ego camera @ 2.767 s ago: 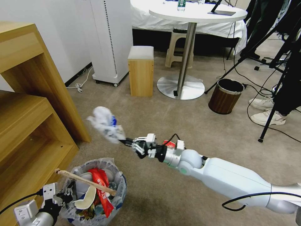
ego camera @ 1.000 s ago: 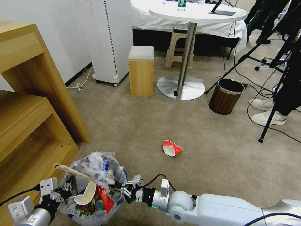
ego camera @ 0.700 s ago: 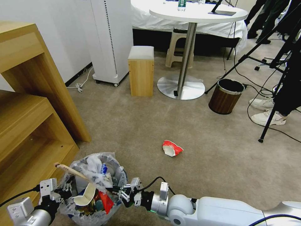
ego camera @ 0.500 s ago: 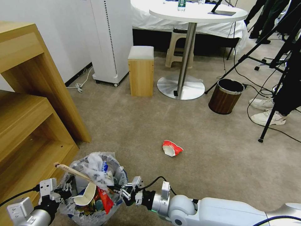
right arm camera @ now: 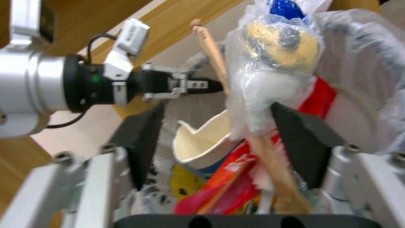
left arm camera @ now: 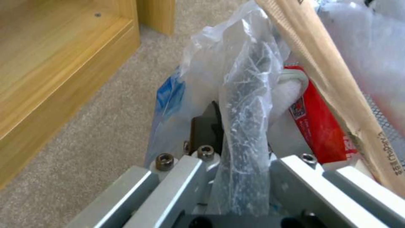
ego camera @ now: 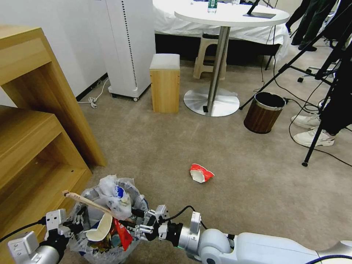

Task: Pick up the trash bin and place the garbage on the floor into it.

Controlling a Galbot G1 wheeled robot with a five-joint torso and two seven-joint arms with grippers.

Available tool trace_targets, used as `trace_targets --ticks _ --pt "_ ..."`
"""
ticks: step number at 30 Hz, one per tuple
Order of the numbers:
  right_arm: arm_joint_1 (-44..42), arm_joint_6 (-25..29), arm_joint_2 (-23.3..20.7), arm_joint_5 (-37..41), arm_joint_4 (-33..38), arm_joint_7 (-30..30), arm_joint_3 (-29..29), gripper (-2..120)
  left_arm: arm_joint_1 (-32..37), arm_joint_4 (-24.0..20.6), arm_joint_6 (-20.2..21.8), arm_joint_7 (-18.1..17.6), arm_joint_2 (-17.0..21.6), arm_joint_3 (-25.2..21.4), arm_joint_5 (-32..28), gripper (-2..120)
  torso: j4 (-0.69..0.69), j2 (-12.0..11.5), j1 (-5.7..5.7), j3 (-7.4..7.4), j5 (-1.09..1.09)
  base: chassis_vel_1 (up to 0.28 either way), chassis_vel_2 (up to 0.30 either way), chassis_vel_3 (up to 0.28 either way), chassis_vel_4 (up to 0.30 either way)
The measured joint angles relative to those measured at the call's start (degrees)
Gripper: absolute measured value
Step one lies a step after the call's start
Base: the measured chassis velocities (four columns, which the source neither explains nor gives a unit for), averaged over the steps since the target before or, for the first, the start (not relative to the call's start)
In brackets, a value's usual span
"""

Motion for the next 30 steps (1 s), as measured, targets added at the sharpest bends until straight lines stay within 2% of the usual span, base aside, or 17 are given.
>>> trace_targets --ticks 1,4,6,7,8,14,30 --pt "0.00 0.00 0.00 0.00 0.00 0.00 0.00 70 0.00 0.00 0.00 0.00 0.00 0.00 0.00 0 0.00 0.00 0.00 0.00 0.00 0.000 0.000 0.000 0.000" --pt "0.00 -0.41 -0.01 -0.13 0.71 0.79 -1.06 85 -0.11 0.38 0.16 -0.14 0.08 -0.19 -0.27 0 0.00 0.00 0.00 0.00 0.00 0.000 0.000 0.000 0.000" --pt "0.00 -0.51 -0.01 -0.21 0.72 0.90 -1.27 87 -0.12 0.44 0.16 -0.15 0.09 -0.24 -0.29 0 0.00 0.00 0.00 0.00 0.00 0.000 0.000 0.000 0.000" --pt "0.00 -0.60 0.04 -0.40 0.71 1.17 -1.88 94 -0.09 0.48 0.17 -0.17 -0.03 -0.27 -0.29 0 0.00 0.00 0.00 0.00 0.00 0.000 0.000 0.000 0.000" --pt "0.00 -0.61 0.10 -0.52 0.64 1.23 -2.22 97 -0.01 0.42 0.16 -0.17 -0.17 -0.27 -0.29 0 0.00 0.00 0.00 0.00 0.00 0.000 0.000 0.000 0.000" --pt "0.07 -0.68 0.18 -0.65 0.61 1.72 -3.23 100 0.00 0.25 0.16 -0.20 -0.14 -0.54 -0.66 0 0.00 0.00 0.00 0.00 0.00 0.000 0.000 0.000 0.000" --pt "0.33 0.31 -0.87 -0.55 2.72 0.57 -3.06 100 -1.48 3.73 0.24 -0.46 -0.48 -0.64 -0.85 0 0.00 0.00 0.00 0.00 0.00 0.000 0.000 0.000 0.000"
